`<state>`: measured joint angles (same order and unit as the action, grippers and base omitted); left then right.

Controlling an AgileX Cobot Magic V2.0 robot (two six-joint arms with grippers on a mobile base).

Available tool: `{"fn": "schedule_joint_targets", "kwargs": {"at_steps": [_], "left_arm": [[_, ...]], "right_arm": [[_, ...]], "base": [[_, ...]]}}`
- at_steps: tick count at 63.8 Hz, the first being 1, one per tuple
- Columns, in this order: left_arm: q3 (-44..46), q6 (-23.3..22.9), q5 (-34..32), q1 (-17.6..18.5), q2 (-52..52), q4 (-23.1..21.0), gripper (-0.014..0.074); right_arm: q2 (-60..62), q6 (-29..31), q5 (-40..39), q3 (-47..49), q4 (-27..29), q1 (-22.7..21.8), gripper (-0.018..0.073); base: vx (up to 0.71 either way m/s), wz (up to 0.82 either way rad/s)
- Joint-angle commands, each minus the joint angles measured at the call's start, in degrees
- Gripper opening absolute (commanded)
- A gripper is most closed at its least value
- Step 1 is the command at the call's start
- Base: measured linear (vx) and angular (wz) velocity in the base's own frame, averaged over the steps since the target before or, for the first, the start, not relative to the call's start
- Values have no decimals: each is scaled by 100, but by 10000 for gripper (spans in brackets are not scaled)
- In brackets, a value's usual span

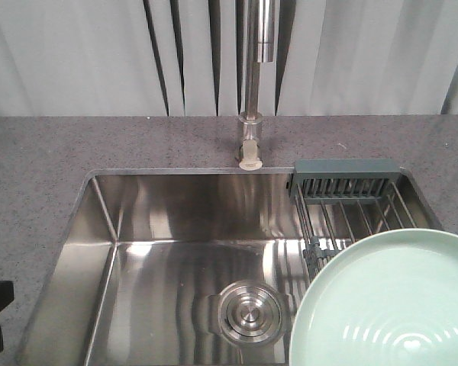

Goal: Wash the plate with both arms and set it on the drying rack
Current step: 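Swing the pale green plate over the sink basin with the right gripper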

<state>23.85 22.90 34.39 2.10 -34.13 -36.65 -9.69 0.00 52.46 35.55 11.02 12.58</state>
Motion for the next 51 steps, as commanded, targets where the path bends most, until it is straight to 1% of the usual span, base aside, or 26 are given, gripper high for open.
{"fn": "schedule_joint_targets", "kwargs": {"at_steps": [1, 8, 14, 17, 20, 26, 30, 33, 40, 46, 51], "left_arm": [[-170, -34, -666, 0, 415, -402, -8], [-302, 37, -911, 0, 770, -427, -8], [-302, 284, -1139, 0, 918, -436, -8], [-302, 413, -1259, 0, 961, -436, -8], [-302, 509, -1324, 0, 991, -436, -8], [-302, 572, -1304, 0, 990, -436, -8], [-302, 572, -1218, 0, 990, -436, -8], [-302, 572, -1127, 0, 990, -436, -8], [-302, 572, -957, 0, 990, -436, -8], [-302, 572, -950, 0, 990, -436, -8], [-302, 572, -950, 0, 990, -436, -8]], "right_arm": [[-90, 0, -387, 142, -4, -17, -1], [-90, 0, -388, 142, 18, -17, -1], [-90, 0, -509, 142, 17, -17, -1], [-126, -119, -634, 142, 17, -17, -1], [-262, -240, -697, 201, 17, -17, -1], [-919, -156, -618, 432, -2, -17, -1], [-1498, 59, -649, 693, -2, -17, -1], [-1986, 355, -661, 915, -2, -17, -1], [-3191, 909, -674, 1399, 183, -17, -1], [-4206, 1617, -695, 1758, 712, -17, -1], [-4897, 1999, -831, 1889, 1192, 37, -1]], "base": [[0, 0], [0, 0], [0, 0], [0, 0], [0, 0], [0, 0], [0, 0], [0, 0], [0, 0], [0, 0], [0, 0]]}}
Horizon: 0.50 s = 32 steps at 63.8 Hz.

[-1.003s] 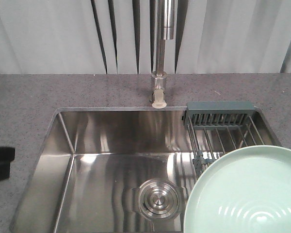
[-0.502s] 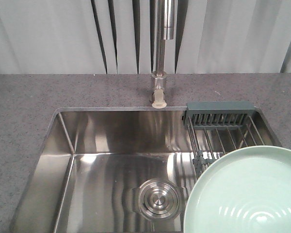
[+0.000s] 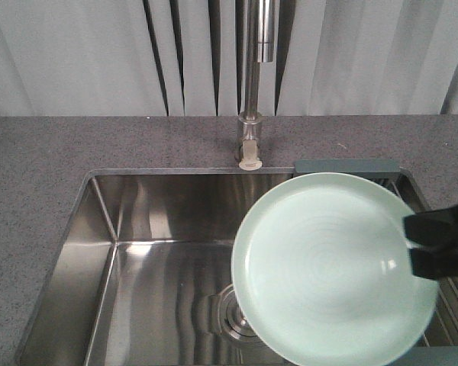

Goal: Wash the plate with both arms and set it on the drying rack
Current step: 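Swing the pale green plate over the sink basin with the right gripper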

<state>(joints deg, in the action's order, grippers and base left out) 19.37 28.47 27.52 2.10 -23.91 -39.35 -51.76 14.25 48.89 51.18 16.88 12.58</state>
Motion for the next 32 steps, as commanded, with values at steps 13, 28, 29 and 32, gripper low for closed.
{"fn": "schedule_joint_targets", "kwargs": {"at_steps": [13, 28, 29, 32], "left_arm": [[146, 14, -187, 0, -33, -166, -8], [146, 9, -70, 0, -33, -171, -8], [146, 9, -70, 0, -33, -171, -8], [146, 9, -70, 0, -33, -171, -8]], "right_arm": [[-1953, 352, -1486, 487, 771, 1122, -1], [-3063, -588, -2406, 1104, 169, 1190, -1], [-3134, -612, -2393, 1188, 123, 1121, -1], [-3230, -655, -2335, 1347, 63, 932, -1]], "base": [[0, 0], [0, 0], [0, 0], [0, 0]]}}
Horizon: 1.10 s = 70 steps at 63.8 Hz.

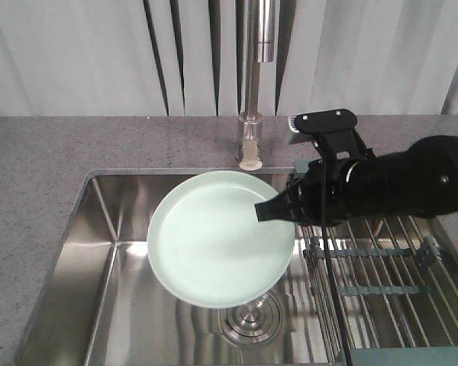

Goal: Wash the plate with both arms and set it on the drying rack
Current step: 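Swing the pale green plate over the sink basin with the right gripper, then lower the plate onto the grey wire drying rack and open the right gripper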

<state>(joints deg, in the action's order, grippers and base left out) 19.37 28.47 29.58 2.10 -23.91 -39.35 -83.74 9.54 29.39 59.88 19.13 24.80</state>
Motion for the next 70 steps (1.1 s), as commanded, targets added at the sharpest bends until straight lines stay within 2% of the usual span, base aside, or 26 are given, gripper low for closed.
{"fn": "schedule_joint_targets", "kwargs": {"at_steps": [1, 8, 13, 20, 26, 31, 39, 47, 53, 58, 65, 70], "left_arm": [[146, 9, -276, 0, -33, -171, -8], [146, 9, -276, 0, -33, -171, -8], [146, 9, -274, 0, -33, -192, -8], [146, 9, -274, 0, -33, -207, -8], [146, 9, -274, 0, -33, -207, -8], [146, 9, -265, 0, -33, -207, -8], [146, 9, -265, 0, -33, -207, -8], [146, 9, -265, 0, -33, -207, -8], [146, 9, -253, 0, -33, -207, -8], [146, 9, -253, 0, -33, -207, -8], [146, 9, -253, 0, -33, -207, -8], [146, 9, -253, 0, -33, -207, -8]], "right_arm": [[-47, -181, -357, 513, -178, -365, -1], [65, -59, 89, 563, -356, -926, -1], [297, -24, 717, 552, -558, -1199, -1], [769, 100, 1421, 552, -636, -1210, -1], [1196, 70, 1742, 552, -417, -861, -1], [1336, -198, 1745, 552, -324, -374, -1], [1148, -709, 1112, 552, -393, 317, -1], [685, -826, 214, 552, -395, 407, -1], [360, -844, -361, 571, -400, 180, -1], [190, -850, -439, 571, -402, -186, -1], [267, -762, -183, 571, -560, -830, -1], [532, -552, 411, 571, -800, -1157, -1]], "base": [[0, 0], [0, 0], [0, 0], [0, 0], [0, 0], [0, 0], [0, 0], [0, 0], [0, 0], [0, 0], [0, 0], [0, 0]]}}
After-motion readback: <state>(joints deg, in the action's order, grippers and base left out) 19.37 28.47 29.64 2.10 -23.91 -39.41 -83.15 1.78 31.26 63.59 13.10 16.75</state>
